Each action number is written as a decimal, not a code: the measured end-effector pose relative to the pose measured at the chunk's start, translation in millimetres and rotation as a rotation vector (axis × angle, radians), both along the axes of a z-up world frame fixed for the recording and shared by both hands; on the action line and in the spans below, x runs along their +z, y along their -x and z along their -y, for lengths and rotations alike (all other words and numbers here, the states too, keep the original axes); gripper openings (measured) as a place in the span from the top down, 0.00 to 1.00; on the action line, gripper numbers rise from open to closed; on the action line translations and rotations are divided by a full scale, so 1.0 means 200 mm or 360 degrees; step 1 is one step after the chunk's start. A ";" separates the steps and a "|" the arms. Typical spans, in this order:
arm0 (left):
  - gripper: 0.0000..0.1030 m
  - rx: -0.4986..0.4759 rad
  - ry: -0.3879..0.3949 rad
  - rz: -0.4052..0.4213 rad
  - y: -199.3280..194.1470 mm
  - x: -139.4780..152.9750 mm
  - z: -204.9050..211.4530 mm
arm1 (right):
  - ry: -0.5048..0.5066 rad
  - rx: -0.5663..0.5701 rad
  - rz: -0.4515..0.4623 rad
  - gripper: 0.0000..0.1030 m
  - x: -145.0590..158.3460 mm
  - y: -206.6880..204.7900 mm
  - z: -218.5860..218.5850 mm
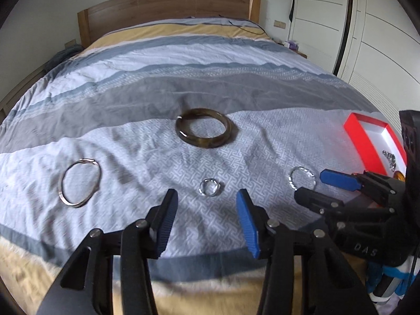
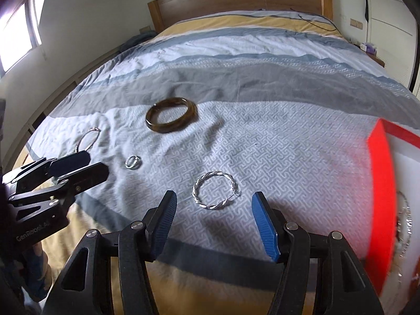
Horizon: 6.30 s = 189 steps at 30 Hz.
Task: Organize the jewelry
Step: 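Grasp the twisted silver ring with the right tool while the left grasps the small silver ring, then carry both rings into the red box with both tools, then open both tools to drop the rings in the box, then withdraw both tools from the box toward the brown bangle and large hoop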
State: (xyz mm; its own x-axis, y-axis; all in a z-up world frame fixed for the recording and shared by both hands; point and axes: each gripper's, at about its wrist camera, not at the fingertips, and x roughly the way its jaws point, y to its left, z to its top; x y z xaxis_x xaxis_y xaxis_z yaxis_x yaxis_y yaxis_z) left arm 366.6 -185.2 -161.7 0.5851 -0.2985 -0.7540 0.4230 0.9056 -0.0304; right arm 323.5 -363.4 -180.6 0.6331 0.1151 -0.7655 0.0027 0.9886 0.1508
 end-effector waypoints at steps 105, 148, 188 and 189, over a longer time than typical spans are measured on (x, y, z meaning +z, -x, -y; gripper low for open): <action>0.74 -0.0430 0.0230 0.0127 1.08 0.93 0.71 | 0.0091 -0.0584 0.0217 0.47 0.87 1.22 0.52; 0.47 0.0095 0.0306 0.0622 1.89 1.40 -0.42 | 0.0403 -0.0230 0.0509 0.32 1.38 1.85 -0.44; 0.46 0.0407 0.0226 0.0469 1.66 1.13 -0.68 | 0.0642 -0.0098 0.0432 0.23 1.28 1.67 -0.71; 0.46 0.0408 0.0220 0.0469 1.65 1.13 -0.67 | 0.0643 -0.0100 0.0442 0.23 1.28 1.66 -0.70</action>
State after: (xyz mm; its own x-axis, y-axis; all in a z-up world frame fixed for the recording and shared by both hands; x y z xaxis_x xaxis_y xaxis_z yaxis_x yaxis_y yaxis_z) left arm 35.9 -52.0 65.0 0.8385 -0.2016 -0.5062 0.1927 0.9787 -0.0706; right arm -9.0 -222.4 75.4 0.8158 -0.2012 -0.5422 0.0782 0.9673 -0.2413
